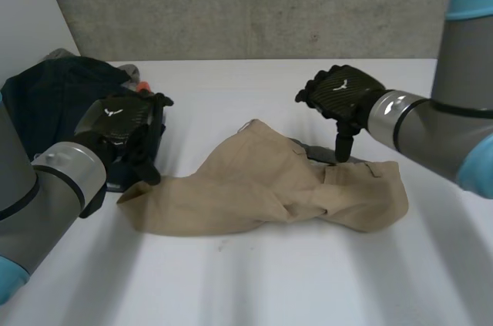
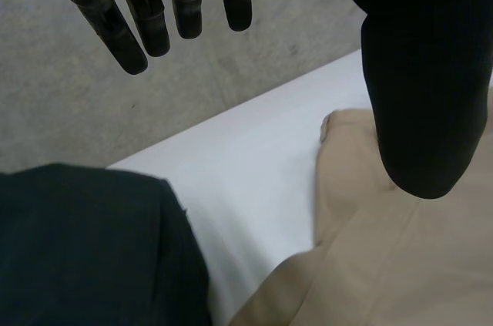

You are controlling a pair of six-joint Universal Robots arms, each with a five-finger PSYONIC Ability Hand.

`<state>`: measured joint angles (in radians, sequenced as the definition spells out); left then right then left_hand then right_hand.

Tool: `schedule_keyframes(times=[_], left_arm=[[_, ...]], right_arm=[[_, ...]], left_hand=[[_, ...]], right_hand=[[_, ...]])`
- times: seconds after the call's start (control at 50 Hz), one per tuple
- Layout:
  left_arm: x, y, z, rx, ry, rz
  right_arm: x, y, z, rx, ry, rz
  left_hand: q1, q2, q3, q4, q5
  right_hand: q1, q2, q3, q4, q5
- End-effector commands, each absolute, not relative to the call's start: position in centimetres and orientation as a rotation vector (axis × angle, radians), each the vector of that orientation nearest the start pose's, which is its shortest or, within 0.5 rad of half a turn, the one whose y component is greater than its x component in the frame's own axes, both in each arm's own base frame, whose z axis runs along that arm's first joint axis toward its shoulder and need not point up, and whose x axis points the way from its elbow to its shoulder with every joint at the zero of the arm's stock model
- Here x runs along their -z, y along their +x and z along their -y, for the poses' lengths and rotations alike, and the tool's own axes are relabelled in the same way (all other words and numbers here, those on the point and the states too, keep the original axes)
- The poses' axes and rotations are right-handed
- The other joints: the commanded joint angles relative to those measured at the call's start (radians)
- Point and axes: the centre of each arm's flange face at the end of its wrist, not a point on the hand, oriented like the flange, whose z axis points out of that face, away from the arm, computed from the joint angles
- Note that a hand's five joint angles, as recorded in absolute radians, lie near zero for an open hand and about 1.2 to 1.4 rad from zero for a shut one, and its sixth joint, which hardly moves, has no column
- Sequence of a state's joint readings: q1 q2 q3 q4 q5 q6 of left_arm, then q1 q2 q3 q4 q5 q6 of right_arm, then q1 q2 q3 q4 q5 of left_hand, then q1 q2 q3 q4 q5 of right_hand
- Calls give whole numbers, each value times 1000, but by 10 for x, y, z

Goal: Fold the laundry.

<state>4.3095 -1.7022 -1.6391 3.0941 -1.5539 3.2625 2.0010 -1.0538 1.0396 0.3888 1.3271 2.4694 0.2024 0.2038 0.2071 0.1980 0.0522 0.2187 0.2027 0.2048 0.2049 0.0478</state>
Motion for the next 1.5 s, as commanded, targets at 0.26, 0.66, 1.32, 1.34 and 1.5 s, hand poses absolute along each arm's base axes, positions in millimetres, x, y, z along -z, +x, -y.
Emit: schedule_keyframes(times=[0.26,0.66,1.32,1.34,1.5], left_arm=[[-178,-259,266,1683,874,-2644],[-172,-264,271,1570,942,-2670],[-379,-302,324,2922,634,-1966],[-375,-302,323,2909,652,-1986],[-392,-286,286,2993,749,-1904]], right_arm=[[-208,386,321,1934,-1524,-1657],[-109,411,355,1762,-1386,-1712],[-333,330,374,2281,-704,-1527],[-328,330,374,2254,-703,-1540],[-269,346,383,1862,-646,-1632]], left_hand=[[216,215,211,220,192],[1194,1192,1189,1198,1170],[1194,1192,1189,1198,1170],[1194,1192,1189,1198,1170],[1194,1192,1189,1198,1170]], right_hand=[[-44,-28,-30,-30,-48],[67,83,81,80,63],[1119,1135,1133,1133,1115],[962,978,975,975,958],[-44,-28,-30,-30,-48]])
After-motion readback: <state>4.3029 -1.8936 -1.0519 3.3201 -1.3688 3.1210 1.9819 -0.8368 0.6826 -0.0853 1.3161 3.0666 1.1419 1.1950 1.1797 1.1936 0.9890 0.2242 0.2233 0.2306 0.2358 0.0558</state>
